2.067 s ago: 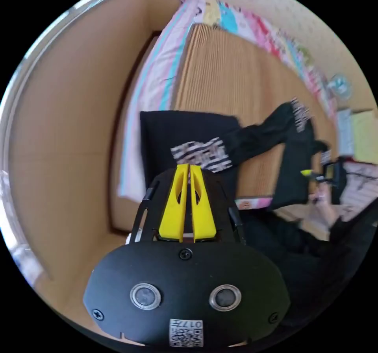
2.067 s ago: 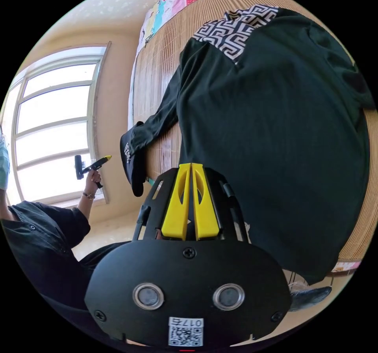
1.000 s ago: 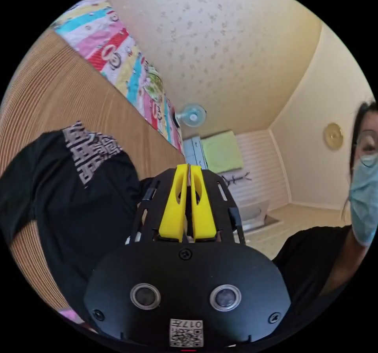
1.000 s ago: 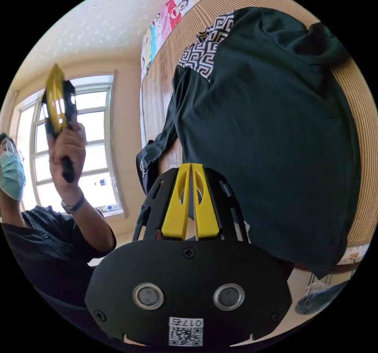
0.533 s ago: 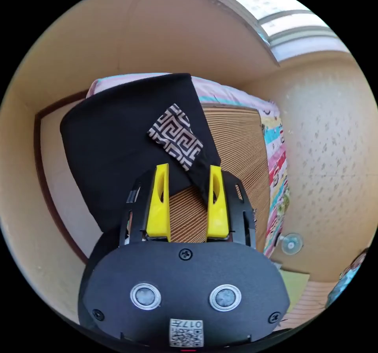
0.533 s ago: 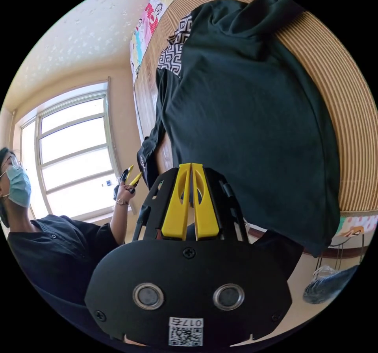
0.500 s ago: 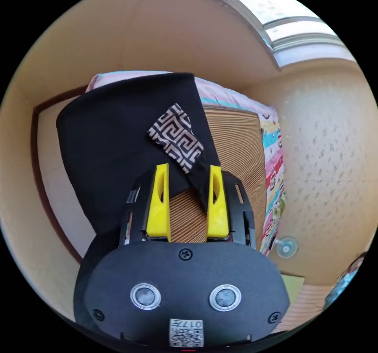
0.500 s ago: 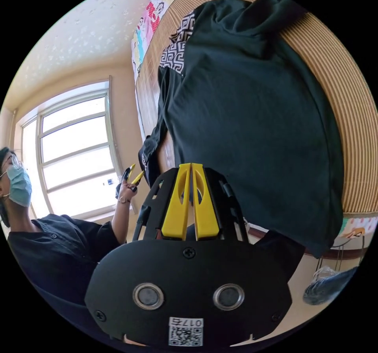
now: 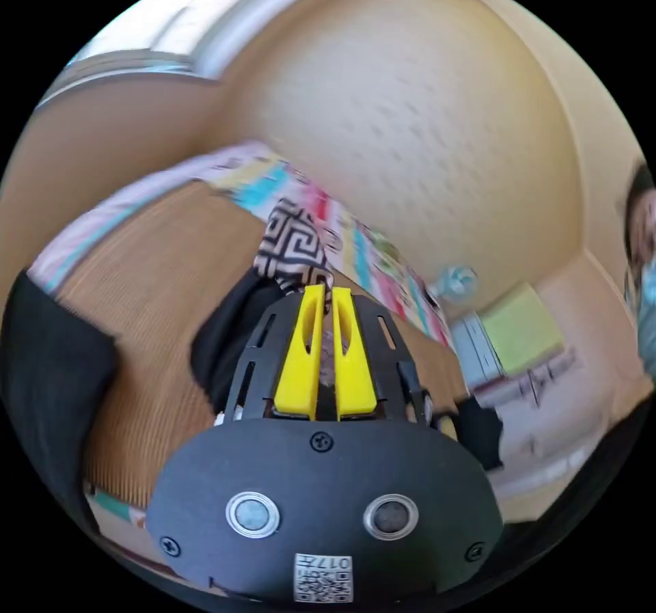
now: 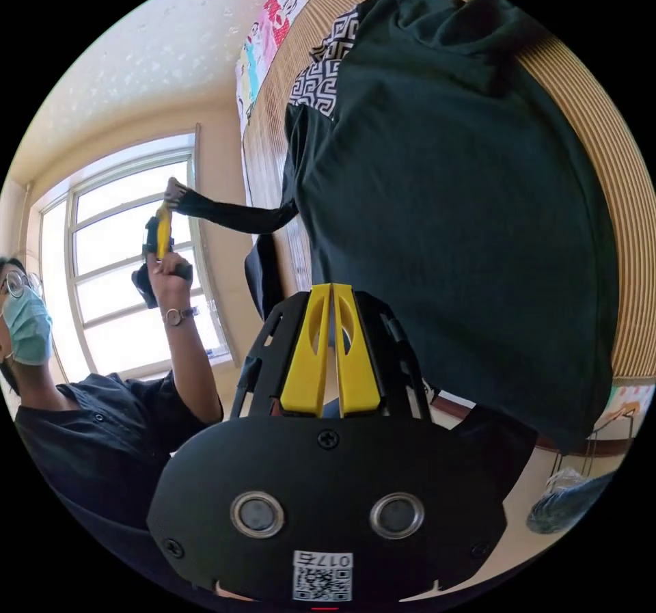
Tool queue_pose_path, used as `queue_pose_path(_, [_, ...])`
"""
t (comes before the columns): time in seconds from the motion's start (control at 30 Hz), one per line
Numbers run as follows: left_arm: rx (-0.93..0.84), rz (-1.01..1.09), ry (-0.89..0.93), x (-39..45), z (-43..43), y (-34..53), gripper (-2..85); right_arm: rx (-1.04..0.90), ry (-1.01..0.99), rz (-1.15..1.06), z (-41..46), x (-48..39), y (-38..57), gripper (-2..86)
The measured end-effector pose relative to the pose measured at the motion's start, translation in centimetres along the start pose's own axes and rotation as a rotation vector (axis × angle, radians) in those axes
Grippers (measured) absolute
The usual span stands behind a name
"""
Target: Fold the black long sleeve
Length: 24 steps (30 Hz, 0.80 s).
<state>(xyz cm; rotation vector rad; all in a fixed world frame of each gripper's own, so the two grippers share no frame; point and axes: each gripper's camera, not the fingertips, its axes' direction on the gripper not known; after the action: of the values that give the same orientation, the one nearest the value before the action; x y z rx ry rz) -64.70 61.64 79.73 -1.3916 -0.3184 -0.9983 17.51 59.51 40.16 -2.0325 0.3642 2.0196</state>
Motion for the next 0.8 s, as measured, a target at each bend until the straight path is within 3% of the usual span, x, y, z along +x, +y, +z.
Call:
queue_pose_path(0.07, [-0.330,0.175,0.249,7.4,10.5,2.2,5.2,0.028,-0.019,0.009,-0.2,0.2,0.4,0.5])
queue_pose_path(0.17, [-0.630,0.178,0.360,11.2,18.6,8.1,7.3,0.063,-0.028,0.025,-0.5,0.6,1.1,0.5])
queue_pose_path(0.3, [-0.633,0.210,0.274,9.6,18.2,11.8,6.6,0.150,-0.035,0.055,-2.1,1.8,2.2,0.7])
queue_pose_path(0.57, [-0.568,-0.116,-0.192,-10.1,16.2,7.2,7.4,0.349,-0.012,0.020,-6.1,2.1,0.1,1.0])
queue_pose_path(0.7, [-0.564,-0.138,-0.283,-14.9,18.5,4.1,7.9,0.407,0.163,-0.038,-7.5,-0.1,-3.9,1.6])
queue_pose_path(0.8, [-0.647,-0.147,-0.273,-16.8,22.4,3.3,7.9,0.406,0.151,-0.172,-7.0,-3.0,-6.5,1.9])
